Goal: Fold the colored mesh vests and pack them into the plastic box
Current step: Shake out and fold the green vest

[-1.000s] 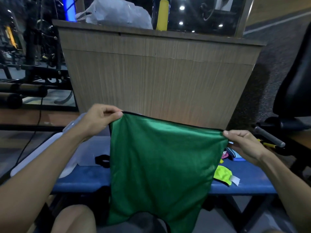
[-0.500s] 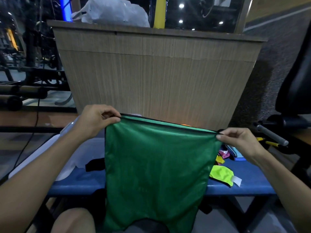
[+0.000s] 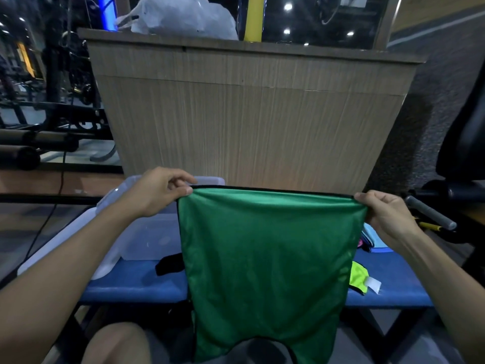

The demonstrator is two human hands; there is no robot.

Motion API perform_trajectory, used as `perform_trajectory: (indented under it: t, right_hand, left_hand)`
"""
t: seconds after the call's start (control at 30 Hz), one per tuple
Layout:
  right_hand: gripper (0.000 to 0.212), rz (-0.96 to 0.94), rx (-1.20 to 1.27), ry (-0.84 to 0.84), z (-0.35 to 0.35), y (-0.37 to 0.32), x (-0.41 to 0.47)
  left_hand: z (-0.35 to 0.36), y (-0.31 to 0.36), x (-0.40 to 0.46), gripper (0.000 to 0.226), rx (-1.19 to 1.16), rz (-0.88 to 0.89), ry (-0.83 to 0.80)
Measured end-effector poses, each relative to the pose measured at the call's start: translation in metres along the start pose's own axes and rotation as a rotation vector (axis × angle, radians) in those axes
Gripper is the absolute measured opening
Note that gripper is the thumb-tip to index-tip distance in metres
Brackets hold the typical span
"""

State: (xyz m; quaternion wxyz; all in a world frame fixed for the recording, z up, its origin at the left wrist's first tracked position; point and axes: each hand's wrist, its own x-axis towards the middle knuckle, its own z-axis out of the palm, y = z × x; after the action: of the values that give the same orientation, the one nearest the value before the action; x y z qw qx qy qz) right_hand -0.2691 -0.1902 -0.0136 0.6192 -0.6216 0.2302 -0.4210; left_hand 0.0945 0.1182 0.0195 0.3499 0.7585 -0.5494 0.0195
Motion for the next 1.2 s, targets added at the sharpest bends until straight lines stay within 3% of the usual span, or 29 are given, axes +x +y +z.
perform_trajectory:
  t: [0.1,0.23,0.37,0.43,0.5,0.57,0.67,0.73,0.83,0.93,1.0,1.1,1.2]
  right_hand:
    - [0.035,0.035,-0.036,0.011,0.004,-0.001,-0.006]
    - [0.060,0.091,-0.064,-0.055,-0.004,0.000,-0.018]
    - [0.049,0.188,0.011,-0.168,-0.012,0.002,-0.025]
    - [0.043,0.205,0.131,-0.201,-0.014,0.004,-0.026]
    - [0.014,0.221,0.185,-0.161,-0.008,0.002,-0.026]
    - [0.017,0.249,0.093,-0.067,-0.004,0.006,-0.018]
    - [0.021,0.243,-0.109,0.066,0.008,0.006,-0.013]
    - [0.018,0.220,-0.176,0.162,0.015,0.008,-0.010]
    - [0.010,0.157,-0.282,0.184,0.031,0.005,-0.014]
    - [0.008,0.199,-0.197,-0.021,0.057,-0.002,-0.018]
    - [0.009,0.226,-0.159,0.008,0.068,-0.003,-0.014]
    - [0.012,0.243,-0.170,0.271,0.063,-0.001,-0.004]
    - [0.018,0.232,-0.198,0.392,0.068,0.005,-0.011]
  left_hand:
    - [0.000,0.007,0.000,0.010,-0.052,-0.047,0.015]
    - [-0.006,0.015,-0.009,0.007,-0.662,-0.254,-0.151]
    - [-0.017,0.024,-0.022,0.017,-0.956,-0.188,-0.338]
    - [-0.021,0.029,-0.027,0.035,-1.040,-0.116,-0.376]
    - [-0.023,0.031,-0.024,0.054,-1.001,-0.129,-0.373]
    - [-0.017,0.028,-0.015,0.057,-0.889,-0.228,-0.286]
    - [-0.002,0.029,-0.005,0.015,-0.687,-0.373,-0.168]
    - [0.009,0.031,-0.005,0.007,-0.514,-0.441,-0.132]
    - [0.024,0.046,-0.014,0.007,-0.465,-0.457,-0.255]
    - [0.042,0.071,-0.019,0.007,-0.679,-0.418,-0.431]
    - [0.053,0.069,-0.011,0.007,-0.676,-0.464,-0.310]
    - [0.061,0.052,-0.004,0.009,-0.524,-0.576,-0.036]
    - [0.065,0.059,-0.013,0.013,-0.523,-0.614,0.050]
